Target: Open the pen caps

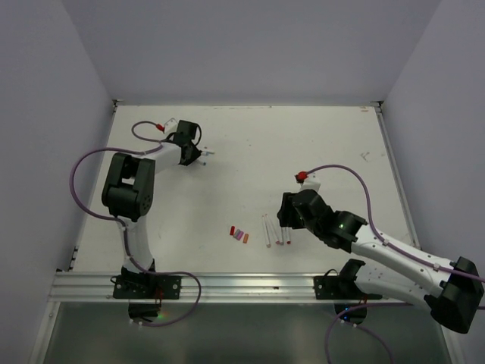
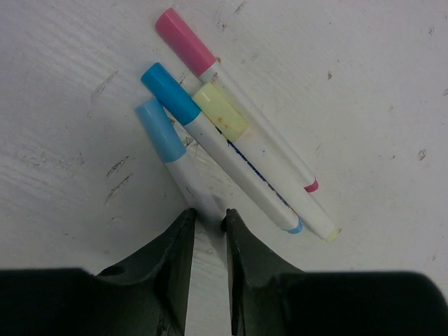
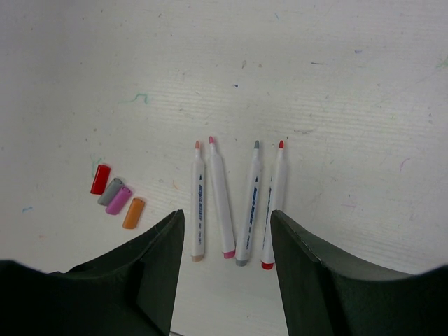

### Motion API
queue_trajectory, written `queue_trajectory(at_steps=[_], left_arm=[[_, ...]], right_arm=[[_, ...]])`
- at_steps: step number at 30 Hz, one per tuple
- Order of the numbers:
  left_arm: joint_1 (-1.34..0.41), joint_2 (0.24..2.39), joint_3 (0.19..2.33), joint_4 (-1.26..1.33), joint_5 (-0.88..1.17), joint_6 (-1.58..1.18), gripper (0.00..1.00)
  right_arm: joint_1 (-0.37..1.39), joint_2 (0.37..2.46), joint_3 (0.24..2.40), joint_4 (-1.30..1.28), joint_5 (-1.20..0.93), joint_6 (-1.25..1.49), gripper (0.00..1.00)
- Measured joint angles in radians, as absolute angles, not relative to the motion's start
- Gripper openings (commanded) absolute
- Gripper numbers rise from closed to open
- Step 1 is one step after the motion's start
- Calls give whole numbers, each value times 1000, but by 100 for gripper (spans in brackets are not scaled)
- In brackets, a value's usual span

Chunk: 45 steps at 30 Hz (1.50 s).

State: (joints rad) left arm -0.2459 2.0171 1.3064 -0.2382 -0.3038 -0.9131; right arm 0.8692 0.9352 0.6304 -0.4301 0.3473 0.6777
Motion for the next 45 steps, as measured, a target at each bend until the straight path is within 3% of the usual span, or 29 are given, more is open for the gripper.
queue_trajectory(at_steps=[9,13,28,38,39,41,43,44,45], left_arm=[[-258,1980,1240,-191,-318,-894,27],[-258,1954,1196,-160,-313,-879,0],[-269,1663,838,-58,-171,-874,0],[-402,1367,696,-90,-116,-879,0],[-408,1364,699,-93,-117,-878,0],[-409,1382,708,-107,-137,-869,18],[-408,1425,746,-159,-172,-848,25],[-408,1459,783,-199,-196,-838,33],[-408,1499,823,-226,-218,-822,34]], right_arm=[[869,906,630,-440,347,680,56],[868,879,630,-453,348,680,56],[868,931,640,-456,312,671,56],[868,1035,666,-362,141,631,56],[868,1045,673,-355,129,630,56],[868,1060,683,-339,107,628,56],[868,1060,686,-328,91,628,56],[868,1059,687,-323,86,628,56],[868,1059,687,-321,84,628,56]])
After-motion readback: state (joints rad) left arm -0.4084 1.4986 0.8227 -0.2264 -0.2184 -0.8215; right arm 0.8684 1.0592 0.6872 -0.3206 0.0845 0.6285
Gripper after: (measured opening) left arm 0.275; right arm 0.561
